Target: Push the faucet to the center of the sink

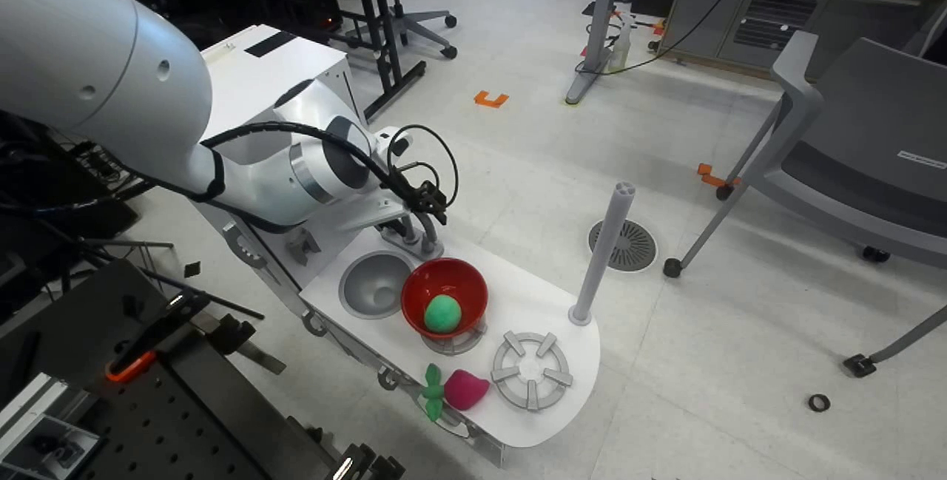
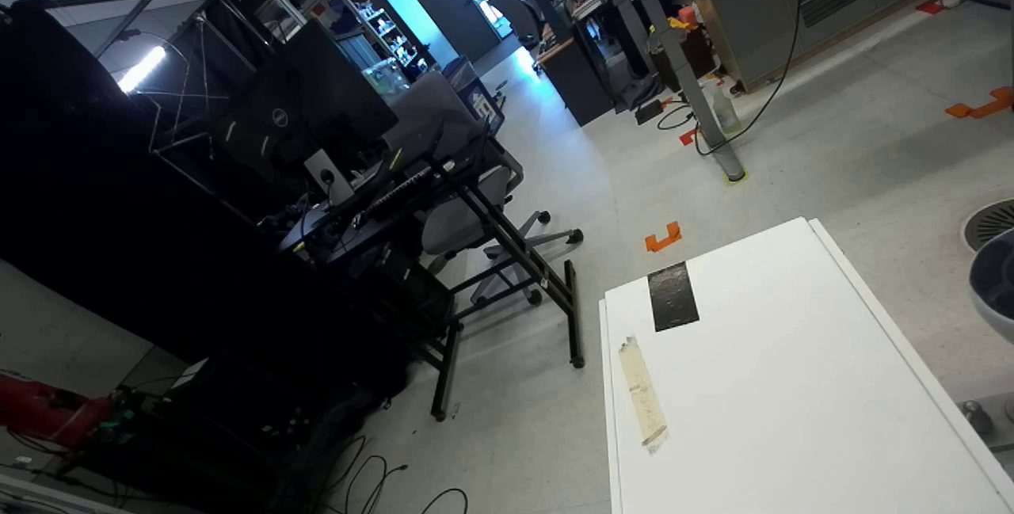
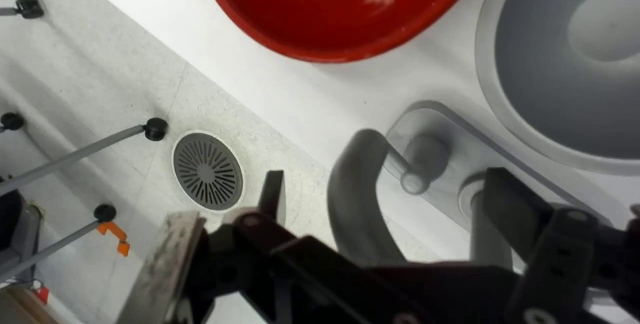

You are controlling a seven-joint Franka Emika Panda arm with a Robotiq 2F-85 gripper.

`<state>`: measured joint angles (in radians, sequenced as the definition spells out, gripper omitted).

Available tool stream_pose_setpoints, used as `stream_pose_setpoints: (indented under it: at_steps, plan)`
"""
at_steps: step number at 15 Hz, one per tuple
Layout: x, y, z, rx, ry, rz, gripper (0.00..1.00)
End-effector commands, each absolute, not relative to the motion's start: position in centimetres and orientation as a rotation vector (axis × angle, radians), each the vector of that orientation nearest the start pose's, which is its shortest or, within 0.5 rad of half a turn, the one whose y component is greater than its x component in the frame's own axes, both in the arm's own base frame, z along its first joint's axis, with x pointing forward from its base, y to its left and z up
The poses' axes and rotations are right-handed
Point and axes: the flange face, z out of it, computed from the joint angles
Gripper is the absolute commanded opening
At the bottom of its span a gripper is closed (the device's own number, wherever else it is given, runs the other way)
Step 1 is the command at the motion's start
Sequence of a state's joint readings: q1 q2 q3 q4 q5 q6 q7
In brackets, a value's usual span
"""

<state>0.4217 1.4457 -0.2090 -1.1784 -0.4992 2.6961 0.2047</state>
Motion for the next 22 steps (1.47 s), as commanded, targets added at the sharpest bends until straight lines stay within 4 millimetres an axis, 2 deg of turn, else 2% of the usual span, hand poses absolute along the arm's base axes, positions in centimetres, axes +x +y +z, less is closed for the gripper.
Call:
stream_pose_setpoints:
  at_steps: [1,5,9,13,15,18,22]
  plan:
    - [65.8,22.0,-8.8,-3.283,-1.2,-0.359,1.0]
    - [64.7,23.5,-9.2,-3.252,-1.205,-0.298,1.0]
    - [63.7,23.2,-9.3,-3.267,-1.195,-0.198,1.0]
    - [62.0,22.7,-9.4,-3.297,-1.124,-0.003,1.0]
    - [61.1,22.9,-9.3,-3.278,-1.068,0.113,1.0]
    - [61.1,23.4,-8.0,-3.226,-0.937,0.191,1.0]
    - [61.6,23.1,-6.9,-3.158,-0.766,0.289,1.0]
